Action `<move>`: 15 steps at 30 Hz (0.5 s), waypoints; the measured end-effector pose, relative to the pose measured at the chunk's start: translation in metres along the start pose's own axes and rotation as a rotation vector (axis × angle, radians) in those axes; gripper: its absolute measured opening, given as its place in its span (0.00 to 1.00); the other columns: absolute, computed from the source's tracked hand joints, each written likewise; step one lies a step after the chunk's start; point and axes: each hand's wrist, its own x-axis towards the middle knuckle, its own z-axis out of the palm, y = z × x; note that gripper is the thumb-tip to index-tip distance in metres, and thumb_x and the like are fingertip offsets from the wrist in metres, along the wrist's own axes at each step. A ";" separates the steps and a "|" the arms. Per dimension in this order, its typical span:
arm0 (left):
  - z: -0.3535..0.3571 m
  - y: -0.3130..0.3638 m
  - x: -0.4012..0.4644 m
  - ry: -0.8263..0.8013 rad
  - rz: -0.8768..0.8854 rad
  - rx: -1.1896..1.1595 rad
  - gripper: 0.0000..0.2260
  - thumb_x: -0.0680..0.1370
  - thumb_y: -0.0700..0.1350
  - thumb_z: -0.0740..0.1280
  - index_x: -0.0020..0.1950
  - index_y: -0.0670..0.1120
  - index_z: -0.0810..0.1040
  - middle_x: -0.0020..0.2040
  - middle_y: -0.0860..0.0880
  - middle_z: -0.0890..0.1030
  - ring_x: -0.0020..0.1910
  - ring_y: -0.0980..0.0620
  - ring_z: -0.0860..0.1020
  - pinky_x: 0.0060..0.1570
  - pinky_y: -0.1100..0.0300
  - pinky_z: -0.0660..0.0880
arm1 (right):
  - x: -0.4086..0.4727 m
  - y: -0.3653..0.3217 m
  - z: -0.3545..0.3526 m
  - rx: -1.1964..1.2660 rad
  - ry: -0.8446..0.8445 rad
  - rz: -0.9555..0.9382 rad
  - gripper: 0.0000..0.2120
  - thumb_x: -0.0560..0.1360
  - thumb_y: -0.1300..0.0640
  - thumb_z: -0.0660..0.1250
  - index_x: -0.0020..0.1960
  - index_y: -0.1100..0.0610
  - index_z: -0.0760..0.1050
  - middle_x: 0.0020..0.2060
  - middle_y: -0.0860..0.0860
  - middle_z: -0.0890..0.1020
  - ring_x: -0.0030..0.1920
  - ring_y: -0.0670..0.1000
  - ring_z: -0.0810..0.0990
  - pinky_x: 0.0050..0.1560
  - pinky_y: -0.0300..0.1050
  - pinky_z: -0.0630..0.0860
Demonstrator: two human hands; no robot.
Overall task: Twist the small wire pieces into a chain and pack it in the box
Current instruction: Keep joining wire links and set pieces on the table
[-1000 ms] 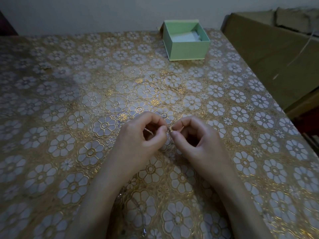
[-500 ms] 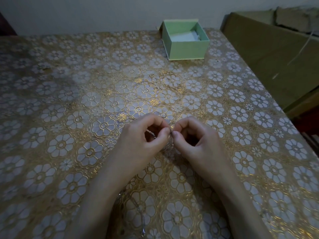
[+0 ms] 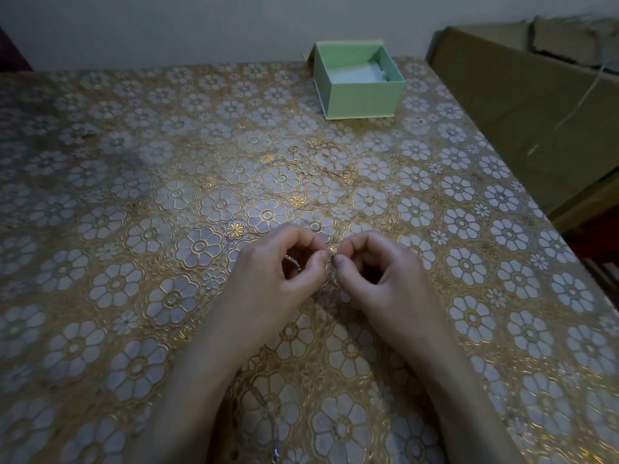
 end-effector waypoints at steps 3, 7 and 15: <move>0.000 0.000 0.000 0.007 0.019 0.032 0.02 0.70 0.46 0.65 0.37 0.53 0.75 0.31 0.60 0.76 0.29 0.62 0.72 0.31 0.75 0.65 | 0.000 -0.001 -0.001 -0.022 -0.004 -0.003 0.04 0.68 0.52 0.65 0.38 0.53 0.74 0.27 0.50 0.76 0.27 0.44 0.69 0.29 0.38 0.66; 0.001 -0.001 0.000 0.040 0.094 0.138 0.02 0.69 0.46 0.65 0.37 0.52 0.73 0.32 0.58 0.74 0.31 0.63 0.72 0.33 0.76 0.66 | 0.000 -0.002 -0.001 -0.005 -0.024 -0.011 0.04 0.68 0.54 0.65 0.37 0.53 0.74 0.25 0.43 0.73 0.26 0.42 0.68 0.29 0.33 0.64; 0.001 -0.003 0.000 0.058 0.175 0.247 0.04 0.68 0.48 0.61 0.38 0.49 0.73 0.36 0.58 0.73 0.35 0.65 0.71 0.36 0.77 0.65 | -0.001 -0.003 -0.002 -0.020 -0.043 -0.030 0.03 0.68 0.54 0.64 0.37 0.52 0.72 0.26 0.43 0.73 0.27 0.42 0.68 0.29 0.34 0.64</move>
